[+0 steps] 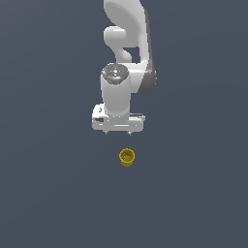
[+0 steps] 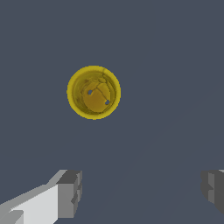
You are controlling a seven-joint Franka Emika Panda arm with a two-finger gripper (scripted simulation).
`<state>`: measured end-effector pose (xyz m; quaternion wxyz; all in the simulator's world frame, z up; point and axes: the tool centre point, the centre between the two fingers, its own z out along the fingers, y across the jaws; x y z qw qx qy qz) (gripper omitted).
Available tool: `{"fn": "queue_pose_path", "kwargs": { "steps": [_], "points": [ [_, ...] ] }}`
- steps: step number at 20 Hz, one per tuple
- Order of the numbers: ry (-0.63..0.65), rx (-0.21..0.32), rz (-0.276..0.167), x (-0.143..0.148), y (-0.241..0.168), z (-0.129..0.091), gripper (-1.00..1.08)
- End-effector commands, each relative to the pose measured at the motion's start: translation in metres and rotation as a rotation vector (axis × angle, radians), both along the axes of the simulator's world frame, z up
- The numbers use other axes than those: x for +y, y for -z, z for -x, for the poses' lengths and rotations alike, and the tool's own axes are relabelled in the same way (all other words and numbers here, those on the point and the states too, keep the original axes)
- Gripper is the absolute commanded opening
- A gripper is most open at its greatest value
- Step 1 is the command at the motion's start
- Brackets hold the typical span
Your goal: Pick up the object and move it to a goal position.
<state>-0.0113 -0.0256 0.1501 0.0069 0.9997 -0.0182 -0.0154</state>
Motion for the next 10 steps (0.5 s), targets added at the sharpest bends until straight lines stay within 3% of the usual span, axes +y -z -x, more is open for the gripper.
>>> {"fn": "queue_pose_path", "kwargs": {
  "steps": [1,10],
  "points": [
    [0.0,0.0,0.0,0.0,0.0,0.0,1.0],
    [-0.076,-0.005,0.01,0.019,-0.008,-0.006,1.0]
  ]
}}
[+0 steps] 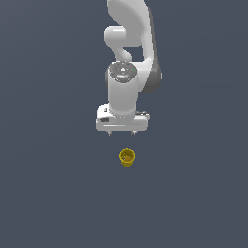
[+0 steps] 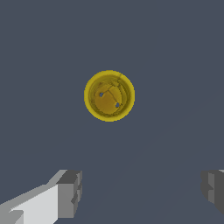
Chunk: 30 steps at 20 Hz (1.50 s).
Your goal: Pick up the object and move it to a goal position.
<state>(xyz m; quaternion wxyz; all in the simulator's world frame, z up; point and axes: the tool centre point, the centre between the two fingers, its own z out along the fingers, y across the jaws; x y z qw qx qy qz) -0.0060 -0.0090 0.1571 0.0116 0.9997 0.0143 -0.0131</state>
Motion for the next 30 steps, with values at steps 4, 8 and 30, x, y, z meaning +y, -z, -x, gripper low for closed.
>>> {"fn": "queue_pose_path", "kwargs": {
  "steps": [4,8,30],
  "points": [
    [-0.011,0.0,0.001,0.002,0.0,-0.001,1.0],
    [-0.036,-0.001,0.0,0.003,0.003,-0.006,1.0],
    [-0.388,-0.02,-0.027,0.023,0.058,-0.064,1.0]
  ]
}}
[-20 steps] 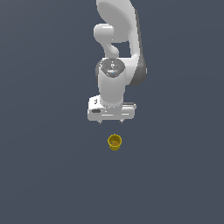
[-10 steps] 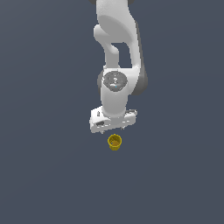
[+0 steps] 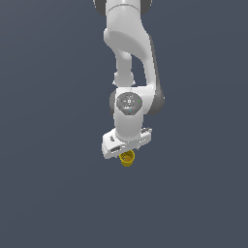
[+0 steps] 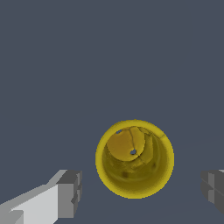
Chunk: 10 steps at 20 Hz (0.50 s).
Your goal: Pick up the object and move it to a goal position.
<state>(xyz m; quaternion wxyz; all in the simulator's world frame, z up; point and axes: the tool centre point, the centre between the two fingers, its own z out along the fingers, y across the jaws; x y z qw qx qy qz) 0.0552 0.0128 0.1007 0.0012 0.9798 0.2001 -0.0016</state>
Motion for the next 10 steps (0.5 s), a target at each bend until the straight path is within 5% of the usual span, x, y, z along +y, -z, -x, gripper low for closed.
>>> {"fn": "queue_pose_path", "kwargs": {
  "steps": [1,10],
  "points": [
    [-0.02,-0.002,-0.002,0.001,0.003,-0.003,1.0],
    [-0.022,-0.002,-0.003,0.001,0.013,-0.003,1.0]
  ]
}}
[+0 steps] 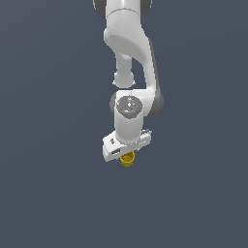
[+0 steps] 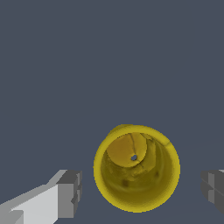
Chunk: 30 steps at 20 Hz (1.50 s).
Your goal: Pick up the object and move it to a goal position.
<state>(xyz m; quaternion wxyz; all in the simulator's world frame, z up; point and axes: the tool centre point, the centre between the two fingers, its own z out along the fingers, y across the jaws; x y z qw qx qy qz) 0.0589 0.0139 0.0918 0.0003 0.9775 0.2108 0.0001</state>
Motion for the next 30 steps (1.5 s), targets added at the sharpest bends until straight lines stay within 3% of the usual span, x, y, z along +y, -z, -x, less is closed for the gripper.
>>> {"fn": "queue_pose_path", "kwargs": {
  "steps": [1,13,14,30],
  "points": [
    [-0.001,0.001,0.0,0.0,0.009,0.001,1.0],
    [-0.005,0.0,0.0,0.0,0.045,0.0,1.0],
    [-0.005,0.0,0.0,0.0,0.045,0.0,-1.0],
    [-0.004,0.001,0.0,0.0,0.037,0.002,-1.0]
  ]
}}
